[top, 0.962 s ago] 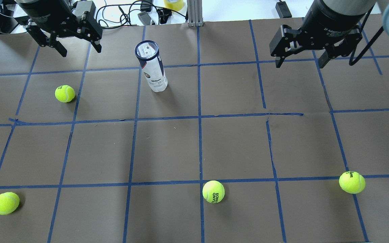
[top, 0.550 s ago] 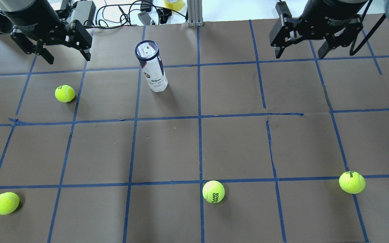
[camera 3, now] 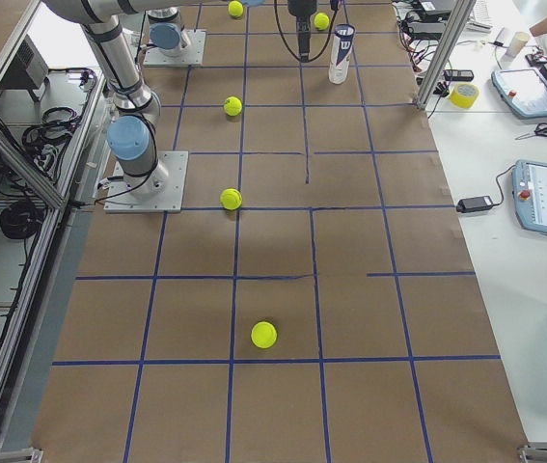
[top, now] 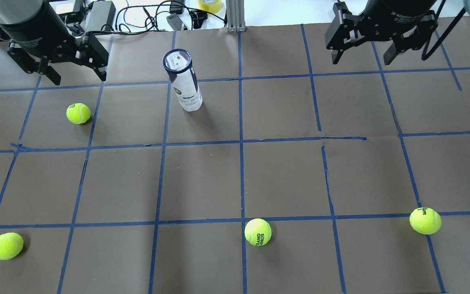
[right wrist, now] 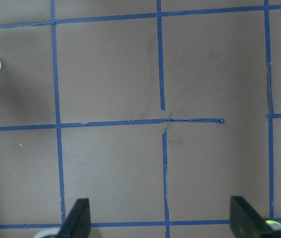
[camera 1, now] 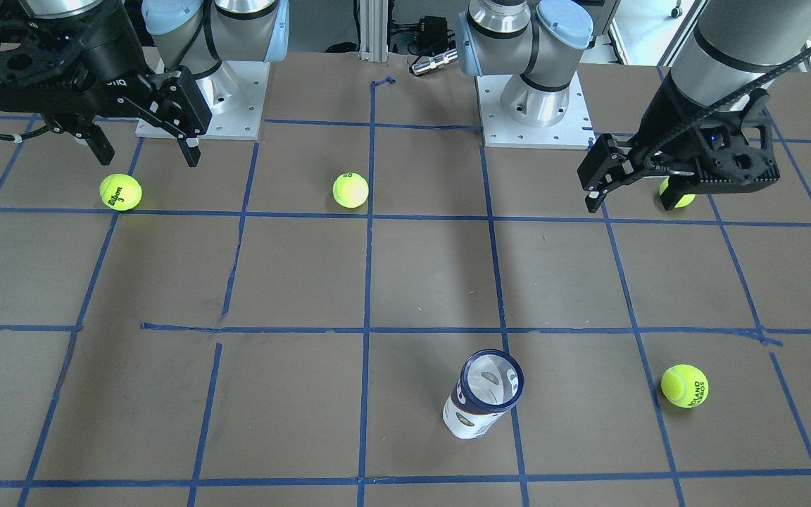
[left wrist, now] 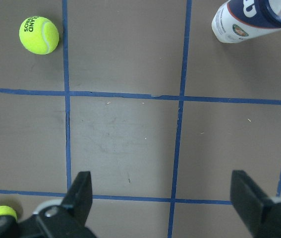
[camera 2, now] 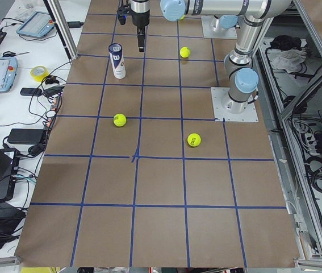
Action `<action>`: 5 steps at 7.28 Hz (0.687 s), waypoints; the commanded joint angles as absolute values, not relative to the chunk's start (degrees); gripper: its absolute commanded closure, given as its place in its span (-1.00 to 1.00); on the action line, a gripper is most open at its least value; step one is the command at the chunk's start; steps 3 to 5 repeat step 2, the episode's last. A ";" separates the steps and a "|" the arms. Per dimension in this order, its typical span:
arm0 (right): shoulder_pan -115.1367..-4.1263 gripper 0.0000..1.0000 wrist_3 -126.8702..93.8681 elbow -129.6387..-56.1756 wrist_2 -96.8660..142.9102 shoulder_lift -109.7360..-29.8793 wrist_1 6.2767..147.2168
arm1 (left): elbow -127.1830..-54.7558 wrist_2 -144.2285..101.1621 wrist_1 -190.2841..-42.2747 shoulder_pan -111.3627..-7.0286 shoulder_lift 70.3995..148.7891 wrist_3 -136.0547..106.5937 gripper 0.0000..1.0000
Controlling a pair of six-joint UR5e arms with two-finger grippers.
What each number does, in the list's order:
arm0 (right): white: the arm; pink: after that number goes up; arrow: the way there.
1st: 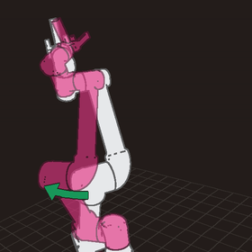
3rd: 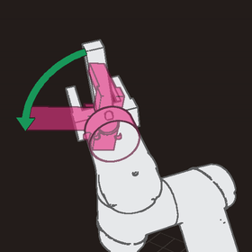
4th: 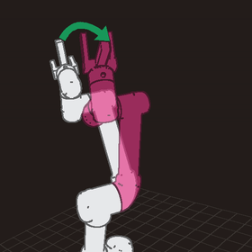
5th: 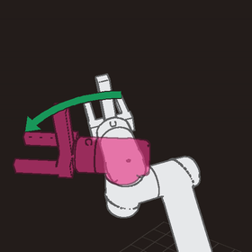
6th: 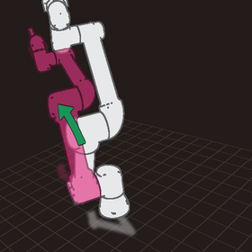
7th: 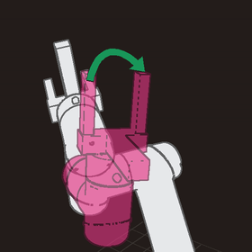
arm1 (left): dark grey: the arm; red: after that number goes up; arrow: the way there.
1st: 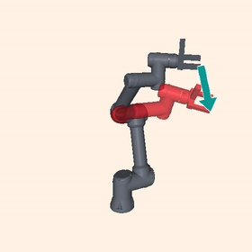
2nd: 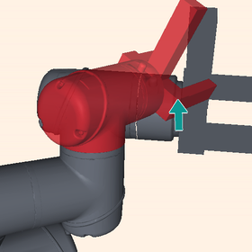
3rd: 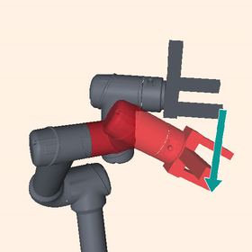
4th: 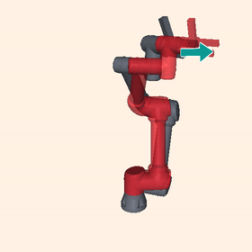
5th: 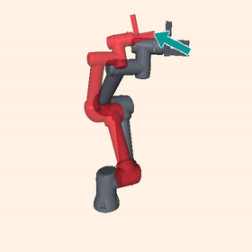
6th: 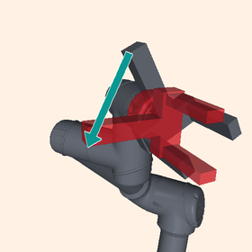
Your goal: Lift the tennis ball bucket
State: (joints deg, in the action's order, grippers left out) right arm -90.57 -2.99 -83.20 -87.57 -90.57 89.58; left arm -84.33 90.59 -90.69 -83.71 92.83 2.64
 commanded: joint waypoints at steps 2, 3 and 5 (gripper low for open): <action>-90.53 -1.00 -3.08 -82.88 -87.63 -90.44 89.65 | -84.55 89.83 -90.62 -84.02 92.81 2.64 -1.00; -90.53 -1.00 -3.08 -82.88 -87.63 -90.44 89.65 | -84.55 89.83 -90.62 -84.02 92.81 2.64 -1.00; -90.53 -1.00 -3.08 -82.88 -87.63 -90.44 89.65 | -84.55 89.83 -90.62 -84.02 92.81 2.64 -1.00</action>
